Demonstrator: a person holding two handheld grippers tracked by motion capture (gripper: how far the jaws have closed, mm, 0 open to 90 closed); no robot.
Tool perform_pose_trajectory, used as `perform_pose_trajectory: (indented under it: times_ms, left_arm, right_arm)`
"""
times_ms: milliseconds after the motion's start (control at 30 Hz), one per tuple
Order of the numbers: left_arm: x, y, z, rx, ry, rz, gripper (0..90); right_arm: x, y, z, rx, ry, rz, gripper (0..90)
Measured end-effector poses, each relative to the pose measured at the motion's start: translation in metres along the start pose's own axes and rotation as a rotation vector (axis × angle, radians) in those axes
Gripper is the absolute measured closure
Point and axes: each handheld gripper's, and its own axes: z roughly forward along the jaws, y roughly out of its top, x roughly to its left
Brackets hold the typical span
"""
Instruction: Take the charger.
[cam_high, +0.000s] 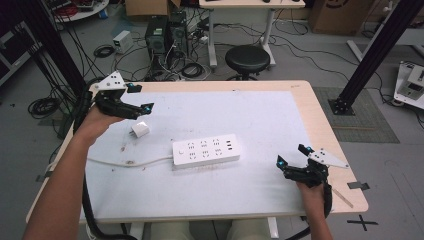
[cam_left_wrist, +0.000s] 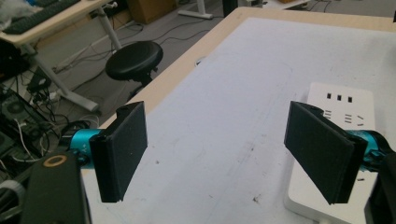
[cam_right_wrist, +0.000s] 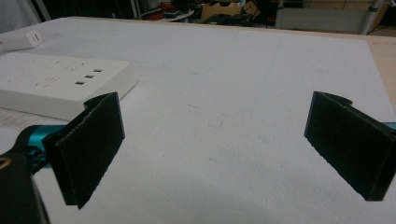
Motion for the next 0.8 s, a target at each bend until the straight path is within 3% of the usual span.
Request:
perform_pose_trajectory:
  times_ms: [133,300,533,800]
  left_arm:
    - [0.006,-0.007,0.009,0.053,0.001,-0.011,21.4]
    - [0.011,-0.014,0.013,0.059,0.011,-0.021,21.4]
    - [0.021,-0.045,0.020,0.137,0.029,-0.065,21.4]
    - [0.028,-0.066,0.026,0.200,0.031,-0.093,21.4]
  right_arm:
    - [0.000,0.000,0.000,0.002,-0.003,0.001,4.9]
    - [0.000,0.000,0.000,0.006,-0.003,0.004,4.9]
    - [0.001,0.000,0.001,0.013,-0.004,0.002,4.9]
    - [0.000,0.001,0.001,0.018,-0.005,-0.003,4.9]
